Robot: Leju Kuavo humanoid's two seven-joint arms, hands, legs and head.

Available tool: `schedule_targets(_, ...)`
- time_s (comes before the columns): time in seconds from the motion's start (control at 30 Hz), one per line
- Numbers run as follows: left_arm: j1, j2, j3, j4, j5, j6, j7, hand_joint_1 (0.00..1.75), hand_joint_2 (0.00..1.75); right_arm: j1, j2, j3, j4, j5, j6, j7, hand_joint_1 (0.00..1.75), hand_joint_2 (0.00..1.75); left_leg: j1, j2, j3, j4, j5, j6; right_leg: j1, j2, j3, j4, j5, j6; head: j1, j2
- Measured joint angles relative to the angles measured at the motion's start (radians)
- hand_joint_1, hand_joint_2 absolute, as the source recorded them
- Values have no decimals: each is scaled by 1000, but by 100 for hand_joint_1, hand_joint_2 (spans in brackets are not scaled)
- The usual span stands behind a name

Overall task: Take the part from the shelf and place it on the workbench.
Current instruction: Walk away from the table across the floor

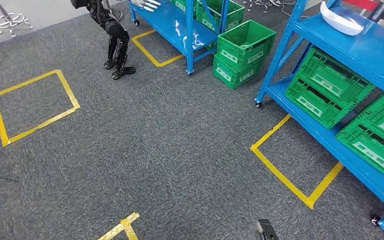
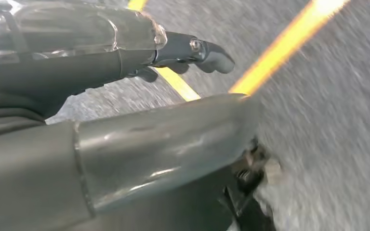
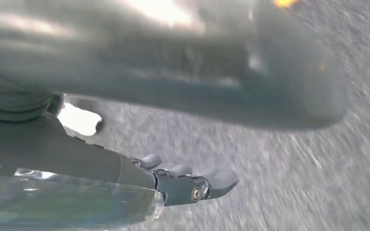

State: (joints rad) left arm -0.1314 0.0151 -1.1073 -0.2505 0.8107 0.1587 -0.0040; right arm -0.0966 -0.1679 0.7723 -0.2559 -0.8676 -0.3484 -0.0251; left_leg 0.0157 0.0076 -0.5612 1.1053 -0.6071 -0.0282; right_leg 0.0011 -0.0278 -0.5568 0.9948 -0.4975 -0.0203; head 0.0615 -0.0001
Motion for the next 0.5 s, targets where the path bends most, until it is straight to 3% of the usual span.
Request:
schedule_targets(0.03, 2, -5, -1, 0, -7, -10, 23, 0, 0, -3, -4, 1, -3, 0, 0, -23, 0, 0, 1, -17, -37, 68, -28, 0, 1, 12, 1, 0, -1, -4, -7, 0)
schedule_targets(0.07, 5, -9, -4, 0, -16, -19, 45, 0, 0, -6, -6, 1, -7, 1, 2, -46, 0, 0, 0, -19, -74, 132, -48, 0, 3, 27, 3, 0, -2, -7, -13, 0)
schedule_targets(0.1, 7, -11, -7, 1, -25, -27, 63, 0, 0, -6, -7, 2, -11, 1, 4, -65, 0, 0, 0, -17, -103, 173, -52, 1, 5, 42, 5, 0, -3, -9, -17, 0)
schedule_targets(0.13, 9, -14, -12, 2, -32, -34, 75, 0, 0, -5, -7, 2, -15, 1, 6, -79, 0, 0, 0, -16, -115, 178, -35, 2, 7, 58, 8, 1, -5, -10, -18, 0)
schedule_targets(0.2, 10, -15, -20, 3, -45, -44, 86, 0, 0, -1, -3, 5, -21, 1, 11, -95, 0, 0, 0, -33, -88, 86, 46, 8, 8, 87, 16, 3, -11, -8, -22, 0)
schedule_targets(0.23, 9, -15, -22, 3, -49, -47, 89, 0, 0, 0, 1, 8, -23, 0, 13, -100, 0, 0, 2, -62, -64, 24, 80, 14, 7, 99, 18, 5, -15, -4, -23, 0)
schedule_targets(0.3, 8, -14, -24, 4, -54, -50, 93, 0, 0, -2, 8, 12, -27, -1, 16, -104, 0, 0, 2, -104, -26, -62, 108, 20, 3, 124, 16, 10, -20, 6, -25, 0)
schedule_targets(0.33, 8, -13, -25, 5, -55, -50, 94, 0, 0, -3, 11, 14, -27, -2, 19, -105, 0, 0, 1, -108, -19, -75, 102, 22, -1, 137, 14, 10, -21, 12, -26, 0)
schedule_targets(0.4, 7, -12, -30, 6, -59, -51, 98, 0, 0, -2, 16, 17, -27, -1, 29, -105, 0, 0, -1, -81, -9, -89, 102, 27, -7, 156, 9, 8, -21, 24, -28, 0)
schedule_targets(0.43, 6, -11, -33, 7, -62, -50, 101, 0, 0, -2, 20, 19, -27, 1, 38, -102, 0, 0, 0, -65, -2, -97, 102, 32, -6, 142, 4, 17, -29, 30, -26, 0)
schedule_targets(0.5, 5, -9, -38, 8, -64, -47, 105, 0, 0, -5, 29, 24, -26, 7, 54, -91, 0, 0, 2, -27, 10, -109, 102, 40, -4, 85, -31, 88, -70, 40, -12, 0)
